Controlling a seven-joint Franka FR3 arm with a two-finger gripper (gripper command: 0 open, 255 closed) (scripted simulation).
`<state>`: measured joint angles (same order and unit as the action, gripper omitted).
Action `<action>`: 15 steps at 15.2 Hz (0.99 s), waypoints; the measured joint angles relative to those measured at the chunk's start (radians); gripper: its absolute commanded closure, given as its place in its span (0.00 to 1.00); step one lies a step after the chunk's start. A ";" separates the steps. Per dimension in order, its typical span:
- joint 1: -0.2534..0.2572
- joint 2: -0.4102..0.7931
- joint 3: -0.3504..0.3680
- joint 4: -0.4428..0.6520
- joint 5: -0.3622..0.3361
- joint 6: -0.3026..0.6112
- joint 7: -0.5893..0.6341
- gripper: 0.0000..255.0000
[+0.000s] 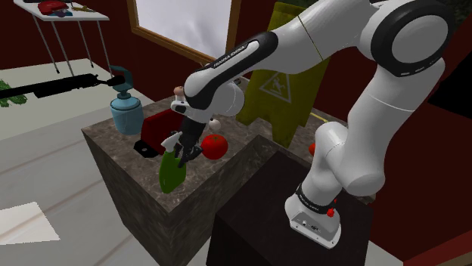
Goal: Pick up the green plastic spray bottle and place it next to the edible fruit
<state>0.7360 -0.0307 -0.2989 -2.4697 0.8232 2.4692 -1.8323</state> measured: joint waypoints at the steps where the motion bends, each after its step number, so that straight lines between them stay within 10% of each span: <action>1: 0.000 0.000 0.000 0.000 0.000 0.000 0.000 1.00; 15: -0.015 -0.098 0.003 0.015 -0.126 -0.071 0.131 1.00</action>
<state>0.7208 -0.1286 -0.2955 -2.4542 0.6968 2.3984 -1.7012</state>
